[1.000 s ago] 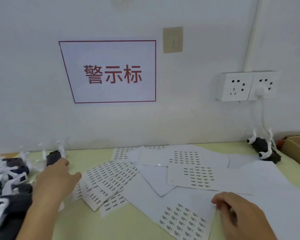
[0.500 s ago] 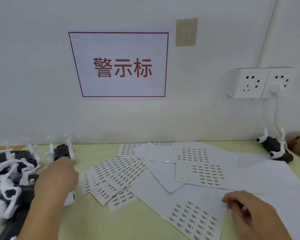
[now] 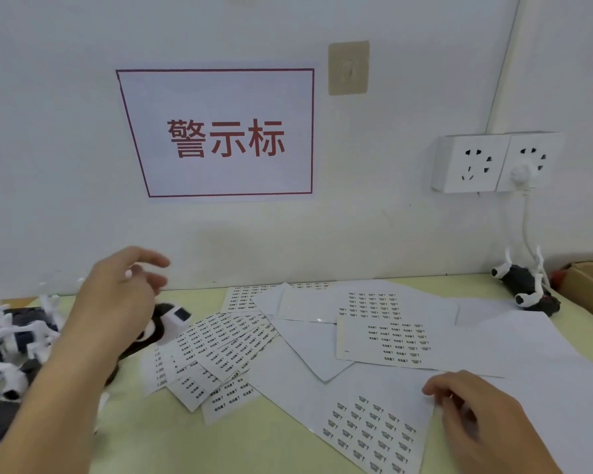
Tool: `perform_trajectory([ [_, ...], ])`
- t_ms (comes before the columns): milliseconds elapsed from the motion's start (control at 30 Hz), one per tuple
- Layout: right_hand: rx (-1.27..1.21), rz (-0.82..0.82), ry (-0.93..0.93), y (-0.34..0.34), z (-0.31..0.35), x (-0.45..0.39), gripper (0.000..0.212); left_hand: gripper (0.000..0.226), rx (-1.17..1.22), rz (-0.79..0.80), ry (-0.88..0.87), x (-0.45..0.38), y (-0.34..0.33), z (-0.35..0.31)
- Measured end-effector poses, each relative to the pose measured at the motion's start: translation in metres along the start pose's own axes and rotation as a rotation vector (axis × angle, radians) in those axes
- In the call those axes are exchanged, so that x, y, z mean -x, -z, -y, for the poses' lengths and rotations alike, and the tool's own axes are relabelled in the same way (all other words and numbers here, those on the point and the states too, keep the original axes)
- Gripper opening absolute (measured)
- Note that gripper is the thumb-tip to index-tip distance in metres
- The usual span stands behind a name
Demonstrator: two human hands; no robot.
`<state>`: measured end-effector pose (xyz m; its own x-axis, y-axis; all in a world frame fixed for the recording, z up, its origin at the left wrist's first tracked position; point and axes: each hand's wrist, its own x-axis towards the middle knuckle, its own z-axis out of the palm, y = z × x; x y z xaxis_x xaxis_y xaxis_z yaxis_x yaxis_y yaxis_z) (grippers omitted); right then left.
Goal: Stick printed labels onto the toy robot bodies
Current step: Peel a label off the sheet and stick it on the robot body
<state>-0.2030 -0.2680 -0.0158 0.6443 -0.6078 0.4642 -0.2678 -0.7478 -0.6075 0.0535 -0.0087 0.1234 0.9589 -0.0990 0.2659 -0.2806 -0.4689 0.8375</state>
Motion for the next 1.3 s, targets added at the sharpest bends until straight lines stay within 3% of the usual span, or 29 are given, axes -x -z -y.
perform_trajectory([
  [133,-0.027,0.012,-0.008,0.001,0.002,0.001,0.058,0.041,0.692,0.172,0.141,0.017,-0.02,-0.025],
  [200,-0.015,0.009,-0.005,0.003,0.001,0.001,0.058,0.036,0.919,0.219,0.223,0.025,-0.036,-0.033],
  [300,0.026,-0.021,0.019,0.005,0.0,0.001,0.056,0.031,1.094,0.238,0.38,0.036,-0.06,-0.04],
  [400,0.176,-0.151,0.24,0.01,0.012,-0.001,0.026,0.028,1.199,0.263,0.531,0.05,-0.075,-0.044],
  [467,0.163,-0.17,0.304,0.014,0.022,-0.002,0.019,0.025,1.248,0.299,0.602,0.058,-0.08,-0.048],
  [533,-0.001,-0.06,0.222,0.017,0.037,-0.001,0.017,0.023,1.294,0.37,0.654,0.064,-0.085,-0.05],
  [600,-0.182,0.131,0.116,0.015,0.051,0.0,0.036,0.019,1.339,0.431,0.684,0.069,-0.09,-0.05],
  [667,-0.265,0.274,0.051,0.007,0.065,-0.004,0.068,0.018,1.344,0.472,0.691,0.073,-0.097,-0.05],
  [733,-0.308,0.362,0.046,-0.003,0.078,-0.012,0.081,0.017,1.361,0.496,0.691,0.077,-0.105,-0.048],
  [833,-0.403,0.356,0.071,-0.016,0.092,-0.026,0.064,0.019,1.326,0.528,0.648,0.084,-0.109,-0.047],
  [967,-0.66,0.358,-0.116,-0.027,0.086,-0.036,0.052,0.027,1.21,0.482,0.514,0.082,-0.111,-0.042],
  [1067,-0.801,0.273,-0.231,-0.031,0.072,-0.04,0.027,0.01,1.068,0.439,0.452,0.079,-0.115,-0.034],
  [1167,-0.793,0.197,-0.281,-0.031,0.061,-0.041,0.033,0.045,0.841,0.439,0.375,0.073,-0.116,-0.024],
  [1300,-0.75,0.166,-0.272,-0.027,0.052,-0.042,0.013,0.065,0.418,0.518,0.05,0.072,-0.11,-0.022],
])
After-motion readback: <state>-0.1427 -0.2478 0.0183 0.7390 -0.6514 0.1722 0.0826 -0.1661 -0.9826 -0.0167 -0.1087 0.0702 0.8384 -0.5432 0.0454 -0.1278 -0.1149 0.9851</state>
